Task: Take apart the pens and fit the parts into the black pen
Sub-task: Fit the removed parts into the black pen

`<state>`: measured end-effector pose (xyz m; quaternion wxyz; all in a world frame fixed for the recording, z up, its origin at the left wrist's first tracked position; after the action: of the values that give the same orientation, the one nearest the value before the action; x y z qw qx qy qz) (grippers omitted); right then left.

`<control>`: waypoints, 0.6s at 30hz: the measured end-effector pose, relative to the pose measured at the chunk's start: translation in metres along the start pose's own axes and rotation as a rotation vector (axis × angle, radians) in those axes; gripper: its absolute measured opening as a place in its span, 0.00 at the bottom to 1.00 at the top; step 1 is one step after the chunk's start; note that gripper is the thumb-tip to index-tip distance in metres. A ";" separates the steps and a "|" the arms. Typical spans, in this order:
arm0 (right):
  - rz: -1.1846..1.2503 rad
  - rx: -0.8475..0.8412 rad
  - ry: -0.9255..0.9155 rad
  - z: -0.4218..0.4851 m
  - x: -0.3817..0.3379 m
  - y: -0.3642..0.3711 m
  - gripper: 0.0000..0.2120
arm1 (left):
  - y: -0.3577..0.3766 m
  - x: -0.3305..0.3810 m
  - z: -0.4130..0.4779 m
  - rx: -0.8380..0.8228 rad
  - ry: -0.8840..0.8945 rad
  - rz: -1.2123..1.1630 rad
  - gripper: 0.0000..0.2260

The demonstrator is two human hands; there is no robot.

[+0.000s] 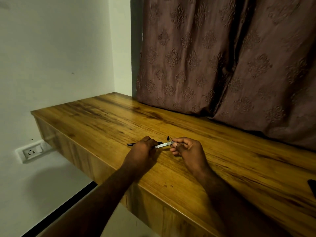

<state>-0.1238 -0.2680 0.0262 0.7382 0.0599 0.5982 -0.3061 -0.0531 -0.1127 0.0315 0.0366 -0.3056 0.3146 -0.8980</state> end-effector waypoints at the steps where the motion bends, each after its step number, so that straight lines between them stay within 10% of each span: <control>1: 0.000 0.000 0.001 0.000 0.001 0.000 0.08 | 0.000 -0.001 0.000 0.001 -0.003 -0.002 0.08; 18: -0.078 0.019 -0.016 0.001 0.001 0.002 0.12 | 0.000 -0.001 0.000 0.007 0.013 -0.009 0.08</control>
<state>-0.1217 -0.2678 0.0252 0.7297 0.0411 0.5913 -0.3410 -0.0521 -0.1124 0.0308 0.0317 -0.3009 0.3101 -0.9013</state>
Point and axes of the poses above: each hand's wrist, its own z-axis towards the middle knuckle, its own y-axis out of the palm, x = y × z, the point moved 6 cm from there along z, towards the middle knuckle, and after that the axes turned 10 degrees about -z, right-handed, at the moved point
